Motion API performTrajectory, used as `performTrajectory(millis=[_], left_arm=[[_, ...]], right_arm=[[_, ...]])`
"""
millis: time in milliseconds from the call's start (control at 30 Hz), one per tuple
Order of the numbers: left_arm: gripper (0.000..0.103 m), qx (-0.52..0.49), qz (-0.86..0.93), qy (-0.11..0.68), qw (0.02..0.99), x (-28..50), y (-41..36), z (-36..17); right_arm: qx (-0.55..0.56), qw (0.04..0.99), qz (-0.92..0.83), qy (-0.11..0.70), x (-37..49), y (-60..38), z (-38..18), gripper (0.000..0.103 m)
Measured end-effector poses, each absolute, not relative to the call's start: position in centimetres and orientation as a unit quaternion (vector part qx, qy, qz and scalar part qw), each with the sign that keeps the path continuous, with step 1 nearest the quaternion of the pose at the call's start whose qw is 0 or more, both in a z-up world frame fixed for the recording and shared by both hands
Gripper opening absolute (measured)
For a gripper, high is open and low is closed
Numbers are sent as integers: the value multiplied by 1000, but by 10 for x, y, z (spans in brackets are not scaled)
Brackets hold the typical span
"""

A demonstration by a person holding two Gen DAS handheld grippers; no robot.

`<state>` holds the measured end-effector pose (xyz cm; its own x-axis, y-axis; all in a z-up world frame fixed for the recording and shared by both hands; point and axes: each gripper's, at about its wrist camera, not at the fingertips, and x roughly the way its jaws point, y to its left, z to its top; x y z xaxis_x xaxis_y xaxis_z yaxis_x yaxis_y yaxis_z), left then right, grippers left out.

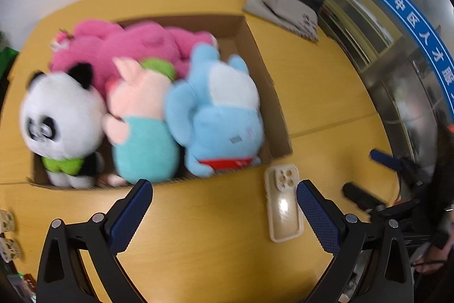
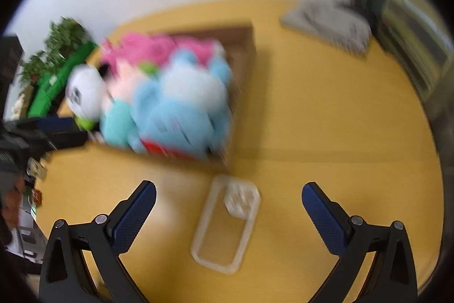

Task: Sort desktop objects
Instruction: 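Withdraw both grippers and move them toward the clear phone case, then close the left gripper on the phone case frame while the right gripper grips it too, then lift the phone case over the box and drop it onto the plush toys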

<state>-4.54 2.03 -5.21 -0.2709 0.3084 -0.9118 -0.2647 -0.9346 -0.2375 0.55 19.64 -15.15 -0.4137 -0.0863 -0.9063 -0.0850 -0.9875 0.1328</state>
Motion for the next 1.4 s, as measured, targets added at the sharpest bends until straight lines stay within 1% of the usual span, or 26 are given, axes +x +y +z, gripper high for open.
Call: performTrajectory(millis=[167,233,333,400,433,467,500,567,700,733,767,800,833,900,933,1000,1033,1067,1100,1167,1300,1400], left_arm=[[103,-613,761,-25,211,-28,45,-103],[103,-626,750,-24,214,-23,52,-121],[101,-641,734,-30,222,-22,63,-146],[101,-646,729,-33,223,-24,70,-158],[100,-649,727,-35,224,-25,73,-165],[98,-652,724,-36,225,-26,77,-171],[97,-655,721,-38,226,-28,80,-176],[94,-659,716,-38,226,-31,87,-186],[92,-665,711,-36,226,-34,99,-202],[89,-668,709,-38,224,-35,100,-206],[86,-671,706,-42,223,-36,102,-211],[86,-668,708,-42,225,-36,105,-210],[85,-666,710,-41,228,-37,107,-210],[83,-661,712,-38,234,-39,113,-210],[79,-659,713,-35,238,-40,116,-210],[55,-659,709,-38,248,-40,120,-210],[27,-666,700,-46,254,-40,121,-214],[18,-667,699,-45,255,-40,120,-215],[16,-669,697,-44,255,-40,120,-217],[9,-672,694,-44,255,-40,119,-221],[9,-672,695,-59,248,-40,105,-215],[9,-655,708,-69,255,-39,95,-194]], right_arm=[[593,-21,-801,-73,33,192,-217,102],[603,-27,-793,-83,39,189,-235,96],[610,-35,-787,-83,44,188,-252,83],[613,-38,-785,-80,47,187,-260,69],[615,-37,-784,-77,48,186,-264,65],[618,-37,-782,-74,49,185,-268,55],[624,-36,-778,-71,50,183,-272,49],[628,-37,-774,-69,53,180,-278,47],[620,-38,-781,-63,56,174,-278,45],[618,-38,-783,-61,57,173,-278,44],[616,-37,-785,-57,57,172,-278,41],[615,-35,-786,-55,57,170,-277,38],[614,-33,-787,-53,57,169,-277,34],[613,-23,-788,-54,58,166,-276,9],[613,-19,-788,-54,59,164,-276,7],[613,-17,-788,-49,61,159,-275,7],[614,-15,-788,-52,61,158,-275,7],[614,-13,-787,-55,63,158,-274,7],[615,-11,-787,-55,64,157,-274,7],[615,-6,-786,-57,67,156,-273,7],[592,1,-804,-61,71,151,-258,7],[571,1,-819,-53,71,147,-237,7]])
